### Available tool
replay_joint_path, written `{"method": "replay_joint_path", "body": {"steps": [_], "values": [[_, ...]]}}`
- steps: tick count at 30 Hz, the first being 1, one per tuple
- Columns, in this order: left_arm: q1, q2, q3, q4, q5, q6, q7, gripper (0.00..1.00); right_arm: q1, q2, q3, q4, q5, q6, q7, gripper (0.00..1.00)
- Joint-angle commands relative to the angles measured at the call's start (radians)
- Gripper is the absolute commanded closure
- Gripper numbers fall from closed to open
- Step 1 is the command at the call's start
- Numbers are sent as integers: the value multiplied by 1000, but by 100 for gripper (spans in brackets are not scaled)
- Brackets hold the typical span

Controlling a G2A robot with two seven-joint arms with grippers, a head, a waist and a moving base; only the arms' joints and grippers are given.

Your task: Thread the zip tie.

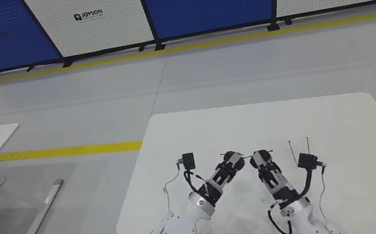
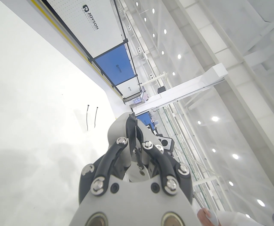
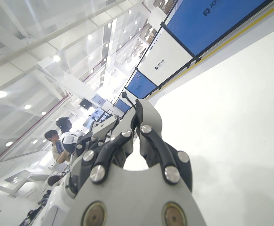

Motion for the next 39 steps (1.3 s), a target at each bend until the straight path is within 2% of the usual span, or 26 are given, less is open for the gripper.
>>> {"method": "replay_joint_path", "body": {"steps": [1, 9, 12, 16, 27, 39], "values": [[-1, 0, 2, 0, 2, 0, 0, 100, 3, 1, 9, 5, 9, -9, 10, 100], [-1, -1, 5, -1, -3, -2, -3, 100, 9, 2, 18, 24, 33, -72, 46, 100], [-1, -1, 1, 13, -11, 1, 2, 100, 1, 3, 25, 18, 37, -82, 40, 100], [-4, -1, 0, 24, -14, 1, 2, 100, -10, 5, 36, 9, 27, -71, 36, 100], [-1, -3, 13, 10, 2, -7, 13, 100, -9, 2, 34, 7, 9, -52, 23, 100], [-8, -6, 21, 27, 3, -1, 26, 100, -38, 2, 40, -22, -45, -18, -18, 100]]}}
